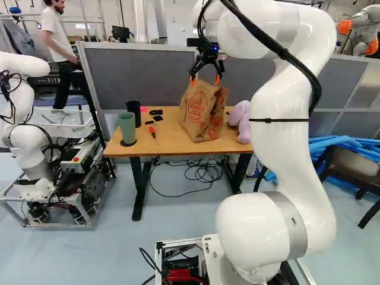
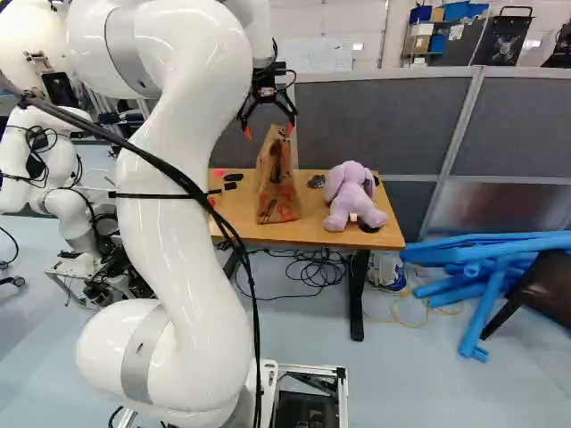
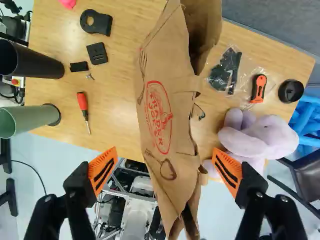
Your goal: Pick up the bag on the ground and place it on the table
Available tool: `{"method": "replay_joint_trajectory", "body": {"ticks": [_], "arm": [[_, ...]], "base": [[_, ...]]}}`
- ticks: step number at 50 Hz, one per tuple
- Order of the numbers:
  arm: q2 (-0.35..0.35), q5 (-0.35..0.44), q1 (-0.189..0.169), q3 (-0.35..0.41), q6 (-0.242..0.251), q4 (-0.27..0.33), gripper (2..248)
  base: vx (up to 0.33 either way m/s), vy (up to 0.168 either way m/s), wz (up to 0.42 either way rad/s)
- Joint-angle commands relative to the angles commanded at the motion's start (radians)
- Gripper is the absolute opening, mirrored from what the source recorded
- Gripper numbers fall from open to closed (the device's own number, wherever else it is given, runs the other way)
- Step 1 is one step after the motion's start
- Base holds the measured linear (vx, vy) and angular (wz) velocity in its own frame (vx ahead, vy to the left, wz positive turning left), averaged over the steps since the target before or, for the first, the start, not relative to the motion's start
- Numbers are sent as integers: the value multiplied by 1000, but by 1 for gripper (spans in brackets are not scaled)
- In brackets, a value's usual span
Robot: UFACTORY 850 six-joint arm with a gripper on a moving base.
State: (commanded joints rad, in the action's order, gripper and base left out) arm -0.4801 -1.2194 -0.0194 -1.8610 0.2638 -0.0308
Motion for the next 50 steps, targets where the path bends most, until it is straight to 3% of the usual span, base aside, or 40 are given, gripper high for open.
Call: {"method": "replay_joint_trajectory", "body": {"ticks": [50], "arm": [[260, -58, -6, 180, 0, 0, 247]], "base": [[0, 0, 0]]}}
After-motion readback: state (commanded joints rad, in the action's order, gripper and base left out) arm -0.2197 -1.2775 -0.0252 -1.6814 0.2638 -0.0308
